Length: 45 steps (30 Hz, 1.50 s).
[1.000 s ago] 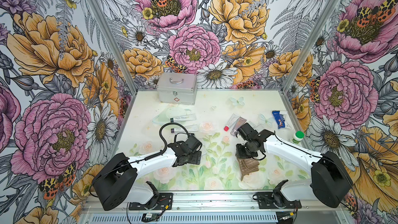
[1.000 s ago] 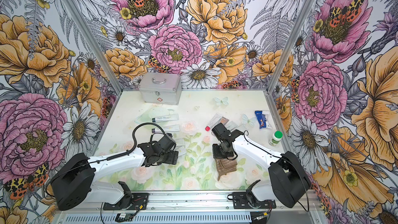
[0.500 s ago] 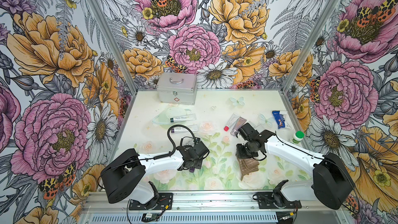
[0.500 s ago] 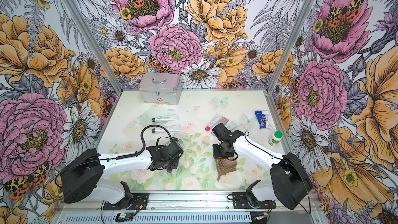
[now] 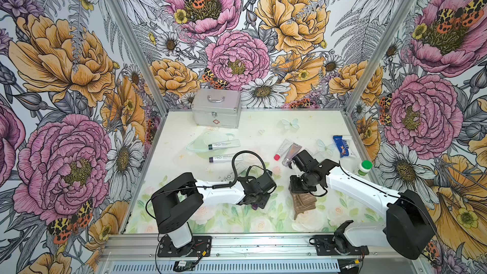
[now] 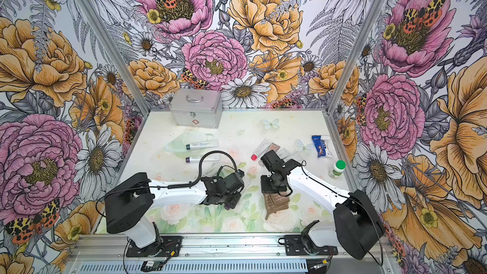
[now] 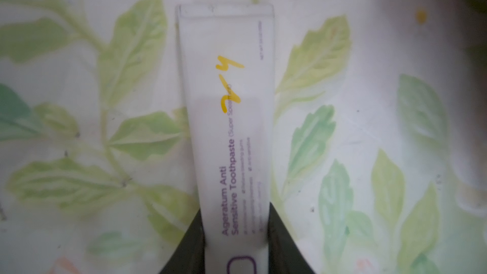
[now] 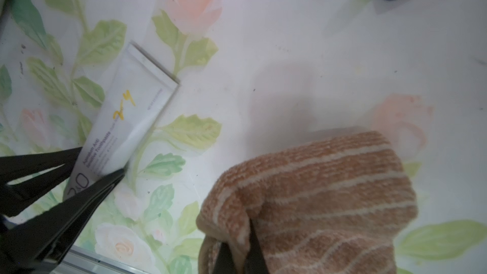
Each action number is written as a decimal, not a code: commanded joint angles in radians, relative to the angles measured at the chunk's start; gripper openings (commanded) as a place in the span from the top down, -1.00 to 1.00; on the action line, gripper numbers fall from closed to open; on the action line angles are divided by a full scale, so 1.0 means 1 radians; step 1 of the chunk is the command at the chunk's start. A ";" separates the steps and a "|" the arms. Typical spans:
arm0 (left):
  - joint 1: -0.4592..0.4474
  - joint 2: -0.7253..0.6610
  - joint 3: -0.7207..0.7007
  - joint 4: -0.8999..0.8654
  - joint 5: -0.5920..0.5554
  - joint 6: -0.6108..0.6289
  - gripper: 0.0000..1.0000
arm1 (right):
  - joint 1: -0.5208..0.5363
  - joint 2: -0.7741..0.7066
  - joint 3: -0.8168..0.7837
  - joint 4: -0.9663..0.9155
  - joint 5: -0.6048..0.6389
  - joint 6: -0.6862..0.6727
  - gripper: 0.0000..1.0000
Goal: Wipe the surface of the toothpaste tube
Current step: Move the toothpaste to the center of the board, then wipe the dirt from the toothpaste tube.
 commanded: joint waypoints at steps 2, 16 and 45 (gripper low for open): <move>-0.013 0.083 0.094 0.076 0.150 0.129 0.25 | -0.017 -0.042 -0.022 -0.010 0.013 -0.008 1.00; 0.008 -0.078 -0.087 0.233 0.130 0.068 -0.46 | -0.026 -0.056 -0.014 -0.029 0.003 -0.008 1.00; -0.049 -0.103 -0.238 0.353 0.048 0.025 0.27 | -0.085 0.000 0.118 -0.111 0.021 -0.073 1.00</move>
